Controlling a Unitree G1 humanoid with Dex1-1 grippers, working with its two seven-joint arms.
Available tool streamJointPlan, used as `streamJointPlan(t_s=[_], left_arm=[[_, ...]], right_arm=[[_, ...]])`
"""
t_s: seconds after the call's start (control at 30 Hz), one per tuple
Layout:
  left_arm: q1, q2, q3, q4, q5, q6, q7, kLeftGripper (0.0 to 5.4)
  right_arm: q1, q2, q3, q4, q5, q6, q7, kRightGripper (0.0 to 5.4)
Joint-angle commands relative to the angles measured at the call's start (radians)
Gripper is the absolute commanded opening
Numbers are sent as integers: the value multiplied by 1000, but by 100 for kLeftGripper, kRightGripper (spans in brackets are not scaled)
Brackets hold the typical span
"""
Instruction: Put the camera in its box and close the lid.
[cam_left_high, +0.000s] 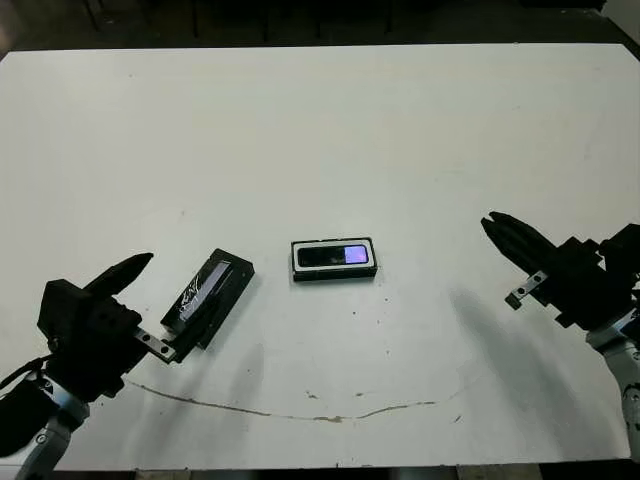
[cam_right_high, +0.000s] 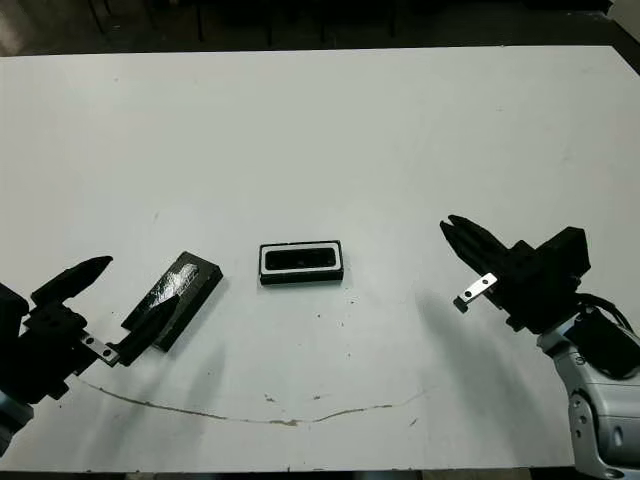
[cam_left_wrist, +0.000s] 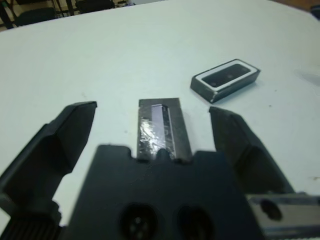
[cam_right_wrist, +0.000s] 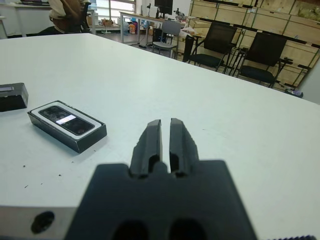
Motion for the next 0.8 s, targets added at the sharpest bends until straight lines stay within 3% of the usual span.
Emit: streamJointPlan(t_s=[0.03,0.27,0.53,0.8], left_arm=[[18,-2,-10,24,-21,-17,-7,539],[26,12,-23,11,-65,3,5,539],[28,20,-101,91,96,-88,38,539],[34,18,-147,116,141,-104,49,539]], right_arm=[[3,-15,13,22,-5,-4,9,0],[7,-18,19,32,-15,-19,6,0],[19,-20,17,13,-22,-17,-10,0],[16,-16,25,35,-15,-39,1,0]])
